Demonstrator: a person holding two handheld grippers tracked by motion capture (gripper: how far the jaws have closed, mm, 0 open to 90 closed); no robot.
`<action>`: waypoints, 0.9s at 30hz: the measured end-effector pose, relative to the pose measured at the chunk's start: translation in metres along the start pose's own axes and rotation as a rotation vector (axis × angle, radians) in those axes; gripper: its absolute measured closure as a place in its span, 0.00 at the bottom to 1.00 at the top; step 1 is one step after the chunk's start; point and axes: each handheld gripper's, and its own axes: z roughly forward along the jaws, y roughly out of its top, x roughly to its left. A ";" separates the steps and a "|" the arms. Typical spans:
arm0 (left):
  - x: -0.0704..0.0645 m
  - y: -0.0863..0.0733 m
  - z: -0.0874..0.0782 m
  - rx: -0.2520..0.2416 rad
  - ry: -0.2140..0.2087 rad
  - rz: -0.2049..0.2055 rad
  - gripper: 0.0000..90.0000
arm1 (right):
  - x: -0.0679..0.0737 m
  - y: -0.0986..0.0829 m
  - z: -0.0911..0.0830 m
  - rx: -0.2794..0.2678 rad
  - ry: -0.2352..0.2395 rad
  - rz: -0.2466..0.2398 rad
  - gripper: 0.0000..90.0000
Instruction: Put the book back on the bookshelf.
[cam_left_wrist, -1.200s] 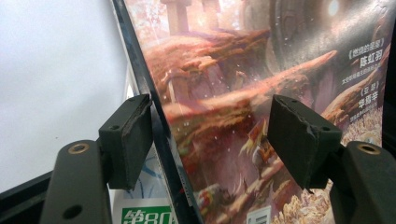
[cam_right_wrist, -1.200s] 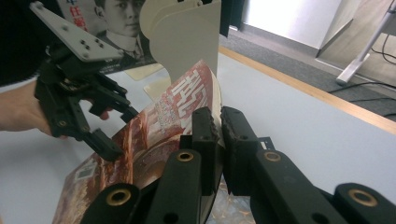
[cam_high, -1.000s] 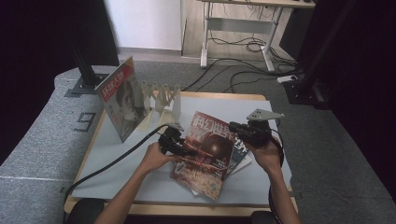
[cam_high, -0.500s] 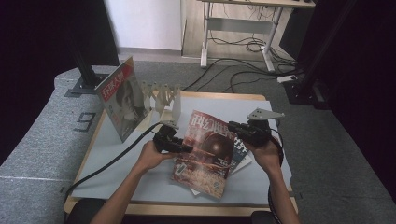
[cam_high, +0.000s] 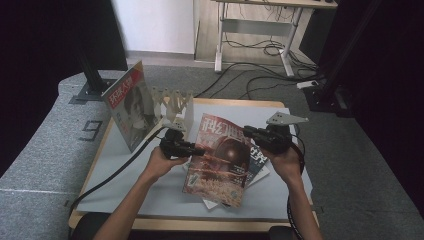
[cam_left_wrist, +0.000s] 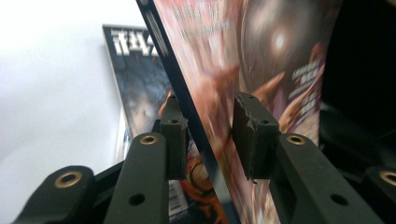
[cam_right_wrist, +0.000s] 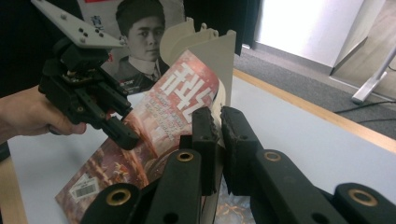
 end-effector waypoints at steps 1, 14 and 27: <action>-0.002 0.003 -0.001 0.010 0.009 0.014 0.75 | 0.002 0.003 0.000 -0.003 0.002 -0.009 0.93; -0.040 0.026 -0.014 -0.074 0.187 0.222 0.86 | 0.007 0.032 -0.022 -0.087 -0.017 -0.041 0.93; -0.043 0.014 -0.019 -0.028 0.188 0.275 0.88 | 0.008 0.026 -0.027 -0.088 0.019 -0.051 0.90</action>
